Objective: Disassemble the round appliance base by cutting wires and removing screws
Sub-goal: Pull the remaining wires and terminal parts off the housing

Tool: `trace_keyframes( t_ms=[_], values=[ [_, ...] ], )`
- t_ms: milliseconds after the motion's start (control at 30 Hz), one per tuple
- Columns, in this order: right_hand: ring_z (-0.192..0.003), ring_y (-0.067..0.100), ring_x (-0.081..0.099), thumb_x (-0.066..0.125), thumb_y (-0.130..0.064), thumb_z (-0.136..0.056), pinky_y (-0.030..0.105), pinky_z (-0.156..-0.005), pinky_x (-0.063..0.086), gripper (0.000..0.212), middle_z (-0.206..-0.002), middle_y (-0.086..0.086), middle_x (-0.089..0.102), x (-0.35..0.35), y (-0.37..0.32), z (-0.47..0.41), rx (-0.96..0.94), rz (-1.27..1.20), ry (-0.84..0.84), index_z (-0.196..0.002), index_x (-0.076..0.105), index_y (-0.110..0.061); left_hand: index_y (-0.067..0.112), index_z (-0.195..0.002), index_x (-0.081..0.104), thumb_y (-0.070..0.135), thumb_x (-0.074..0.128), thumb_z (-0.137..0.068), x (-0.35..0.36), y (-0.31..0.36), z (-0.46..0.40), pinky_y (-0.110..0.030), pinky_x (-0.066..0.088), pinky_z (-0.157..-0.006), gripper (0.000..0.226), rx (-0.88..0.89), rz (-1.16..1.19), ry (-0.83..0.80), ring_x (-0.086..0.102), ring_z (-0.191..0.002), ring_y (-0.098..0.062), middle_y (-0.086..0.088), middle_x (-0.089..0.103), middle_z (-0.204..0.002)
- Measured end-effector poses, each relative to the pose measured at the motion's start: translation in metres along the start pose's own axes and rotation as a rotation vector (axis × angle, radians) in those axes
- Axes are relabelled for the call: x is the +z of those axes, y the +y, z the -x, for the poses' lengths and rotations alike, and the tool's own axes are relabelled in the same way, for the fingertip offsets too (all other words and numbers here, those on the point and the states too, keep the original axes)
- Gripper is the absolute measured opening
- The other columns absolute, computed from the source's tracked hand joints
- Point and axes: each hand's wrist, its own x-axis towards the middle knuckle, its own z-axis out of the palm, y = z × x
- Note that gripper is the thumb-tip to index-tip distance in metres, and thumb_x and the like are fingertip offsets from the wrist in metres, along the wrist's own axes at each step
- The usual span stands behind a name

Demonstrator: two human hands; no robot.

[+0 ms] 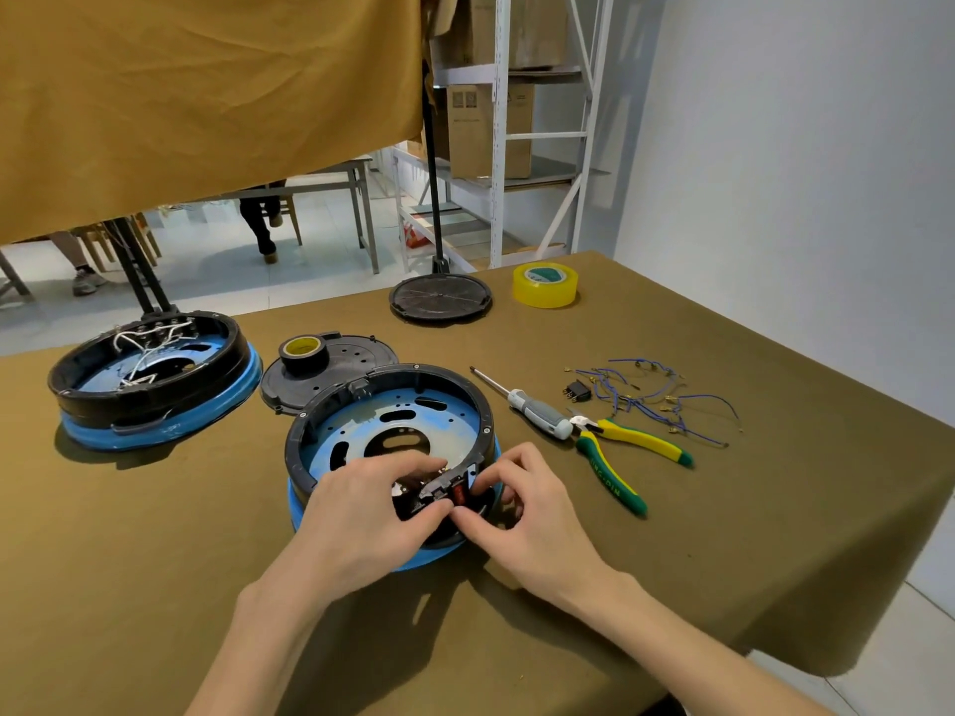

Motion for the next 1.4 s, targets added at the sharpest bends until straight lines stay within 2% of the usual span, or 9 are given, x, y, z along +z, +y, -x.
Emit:
trace_keyframes(
  t_ms=[167,367,500,600,767,1000,1100,1233,1400],
  values=[
    [-0.1,0.005,0.054,0.076,-0.04,-0.085,0.012,-0.079,0.045,0.019,-0.101,-0.019,0.05,0.002,0.004,-0.007,0.038,0.034,0.111,-0.099,0.071,-0.027,0.039,-0.131,0.067,0.053,0.067,-0.091,0.007,0.009,-0.015,-0.025,0.053,-0.091,0.043,-0.035,-0.004,0.012,0.063,-0.11,0.001,0.023,0.071,-0.117],
    [-0.097,0.004,0.052,0.071,-0.039,-0.09,0.017,-0.078,0.049,0.02,-0.101,-0.014,0.055,-0.002,-0.002,-0.013,-0.002,0.213,0.071,-0.102,0.071,-0.022,0.039,-0.125,0.069,0.054,0.07,-0.089,0.008,0.007,-0.028,-0.029,0.053,-0.094,0.04,-0.085,0.069,-0.037,0.059,-0.109,0.004,0.026,0.069,-0.116],
    [-0.092,0.003,0.048,0.072,-0.03,-0.093,0.012,-0.075,0.04,0.013,-0.097,-0.01,0.062,0.001,-0.007,-0.011,-0.036,0.289,0.114,-0.1,0.073,-0.018,0.038,-0.125,0.072,0.052,0.073,-0.087,0.008,0.005,-0.033,-0.034,0.056,-0.097,0.041,-0.123,0.136,-0.065,0.062,-0.108,0.005,0.024,0.072,-0.115],
    [-0.091,0.004,0.049,0.074,-0.026,-0.092,0.009,-0.074,0.036,0.011,-0.093,-0.007,0.066,0.004,-0.007,-0.01,-0.028,0.314,0.157,-0.098,0.074,-0.017,0.038,-0.124,0.072,0.052,0.073,-0.087,0.012,0.006,-0.032,-0.032,0.057,-0.094,0.039,-0.126,0.126,-0.027,0.062,-0.104,0.006,0.024,0.072,-0.112],
    [-0.092,0.007,0.052,0.074,-0.025,-0.089,0.012,-0.075,0.04,0.012,-0.094,-0.006,0.066,0.009,-0.008,-0.009,-0.015,0.293,0.189,-0.098,0.071,-0.018,0.039,-0.12,0.073,0.048,0.073,-0.088,0.016,0.008,-0.029,-0.03,0.058,-0.088,0.034,-0.118,0.103,0.032,0.064,-0.1,0.005,0.031,0.066,-0.098],
    [-0.083,0.005,0.043,0.069,-0.027,-0.088,0.014,-0.068,0.036,0.012,-0.085,-0.006,0.059,0.007,-0.008,-0.011,-0.091,0.325,0.196,-0.089,0.063,-0.017,0.041,-0.123,0.071,0.048,0.071,-0.09,0.017,0.006,-0.026,-0.028,0.056,-0.088,0.034,-0.078,0.077,0.019,0.063,-0.104,0.003,0.032,0.064,-0.102],
    [-0.08,0.006,0.039,0.07,-0.027,-0.089,0.016,-0.068,0.033,0.014,-0.084,-0.007,0.053,0.003,-0.006,-0.015,-0.134,0.363,0.153,-0.087,0.06,-0.016,0.041,-0.123,0.071,0.049,0.071,-0.089,0.016,0.006,-0.026,-0.029,0.055,-0.09,0.035,-0.074,0.077,0.023,0.061,-0.105,0.004,0.027,0.07,-0.109],
    [-0.08,0.007,0.04,0.064,-0.029,-0.093,0.017,-0.066,0.037,0.015,-0.086,-0.009,0.048,0.001,-0.003,-0.018,-0.139,0.295,0.087,-0.088,0.059,-0.016,0.041,-0.125,0.07,0.051,0.07,-0.089,0.015,0.005,-0.026,-0.031,0.057,-0.091,0.037,-0.064,0.079,0.009,0.063,-0.108,0.002,0.025,0.071,-0.113],
    [-0.079,0.005,0.038,0.061,-0.027,-0.093,0.015,-0.068,0.036,0.012,-0.086,-0.01,0.044,0.003,0.001,-0.019,-0.148,0.222,0.084,-0.087,0.055,-0.018,0.04,-0.122,0.071,0.051,0.07,-0.089,0.015,0.007,-0.026,-0.031,0.059,-0.085,0.034,-0.03,0.039,0.041,0.066,-0.103,0.001,0.025,0.072,-0.108]
  ],
)
